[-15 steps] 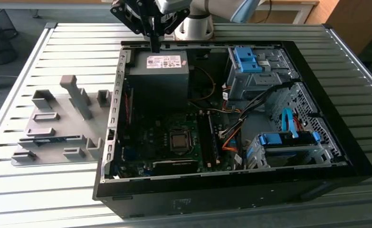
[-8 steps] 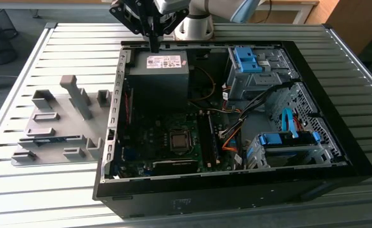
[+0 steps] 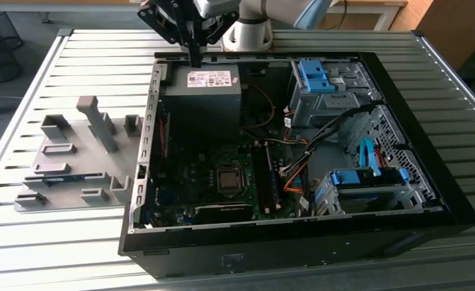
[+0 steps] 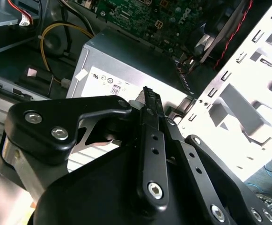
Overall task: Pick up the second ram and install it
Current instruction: 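Reach for the second ram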
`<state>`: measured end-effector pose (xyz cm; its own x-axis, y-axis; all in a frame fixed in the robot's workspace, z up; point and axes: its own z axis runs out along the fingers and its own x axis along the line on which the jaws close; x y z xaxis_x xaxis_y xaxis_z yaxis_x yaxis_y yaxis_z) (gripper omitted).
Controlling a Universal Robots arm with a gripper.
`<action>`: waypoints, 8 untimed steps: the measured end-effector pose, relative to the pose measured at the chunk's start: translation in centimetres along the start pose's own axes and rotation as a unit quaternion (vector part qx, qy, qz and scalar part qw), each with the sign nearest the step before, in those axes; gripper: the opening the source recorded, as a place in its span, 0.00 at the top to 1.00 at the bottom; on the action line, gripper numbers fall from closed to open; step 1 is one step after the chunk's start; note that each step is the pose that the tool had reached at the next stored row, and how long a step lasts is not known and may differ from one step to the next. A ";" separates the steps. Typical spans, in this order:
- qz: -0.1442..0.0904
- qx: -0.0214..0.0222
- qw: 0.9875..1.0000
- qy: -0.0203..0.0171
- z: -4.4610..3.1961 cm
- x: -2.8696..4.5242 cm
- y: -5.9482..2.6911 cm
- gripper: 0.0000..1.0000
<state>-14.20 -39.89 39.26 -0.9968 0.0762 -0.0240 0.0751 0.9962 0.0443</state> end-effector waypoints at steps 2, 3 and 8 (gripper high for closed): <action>0.000 0.000 1.000 0.000 0.01 0.06 0.00 0.90; 0.000 0.000 1.000 0.000 0.01 0.10 -0.01 0.90; 0.000 0.000 1.000 0.000 0.02 0.22 -0.02 0.90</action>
<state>-14.42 -39.89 39.24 -0.9968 0.0762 -0.0239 0.0751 0.9962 0.0443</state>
